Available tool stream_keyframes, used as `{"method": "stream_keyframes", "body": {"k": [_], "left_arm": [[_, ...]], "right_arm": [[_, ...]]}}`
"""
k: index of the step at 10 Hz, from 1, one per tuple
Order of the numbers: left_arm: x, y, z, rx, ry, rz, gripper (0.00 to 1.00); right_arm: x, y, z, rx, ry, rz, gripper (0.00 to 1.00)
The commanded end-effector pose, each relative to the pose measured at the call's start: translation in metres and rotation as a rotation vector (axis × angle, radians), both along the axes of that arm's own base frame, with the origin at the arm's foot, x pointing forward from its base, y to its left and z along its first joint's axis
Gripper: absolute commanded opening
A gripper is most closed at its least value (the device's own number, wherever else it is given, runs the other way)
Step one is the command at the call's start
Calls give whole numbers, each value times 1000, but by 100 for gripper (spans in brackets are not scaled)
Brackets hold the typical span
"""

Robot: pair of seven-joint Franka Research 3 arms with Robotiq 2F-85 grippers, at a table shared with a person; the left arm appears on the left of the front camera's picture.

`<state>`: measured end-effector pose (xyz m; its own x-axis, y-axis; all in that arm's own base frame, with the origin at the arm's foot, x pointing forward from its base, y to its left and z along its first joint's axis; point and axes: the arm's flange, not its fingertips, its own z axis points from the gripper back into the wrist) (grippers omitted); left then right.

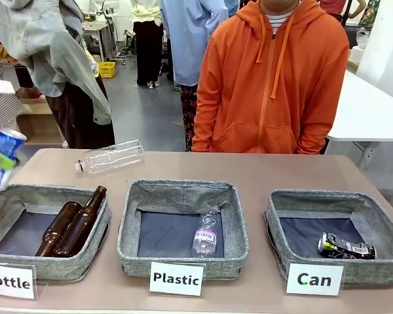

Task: Sort the can waste into the basket.
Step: Pick up the can waste from the table and place it in the right Fabric basket.

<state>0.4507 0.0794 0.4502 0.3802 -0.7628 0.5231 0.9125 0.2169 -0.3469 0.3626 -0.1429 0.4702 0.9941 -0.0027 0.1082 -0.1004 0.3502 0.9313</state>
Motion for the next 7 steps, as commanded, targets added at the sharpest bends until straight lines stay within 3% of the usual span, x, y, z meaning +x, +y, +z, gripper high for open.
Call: {"method": "stream_keyframes", "body": {"k": [1, 3, 4, 5, 6, 7], "left_arm": [[12, 14, 15, -22, 38, 11, 28], [12, 14, 15, -22, 38, 11, 28], [1, 2, 0, -6, 4, 4, 37], [3, -36, 1, -55, -142, -254, 37], [-7, -85, 16, -3, -228, -268, 37], [-25, -135, 41, 30, -346, -357, 37]], "right_arm": [[0, 0, 1, -9, -21, 5, 100], [0, 0, 1, -9, -21, 5, 100], [0, 0, 0, 0, 0, 0, 100], [-16, -2, 35, -79, -12, -3, 100], [-33, -4, 60, -126, 73, 81, 100], [-47, -12, 77, -229, 98, 92, 100]]}}
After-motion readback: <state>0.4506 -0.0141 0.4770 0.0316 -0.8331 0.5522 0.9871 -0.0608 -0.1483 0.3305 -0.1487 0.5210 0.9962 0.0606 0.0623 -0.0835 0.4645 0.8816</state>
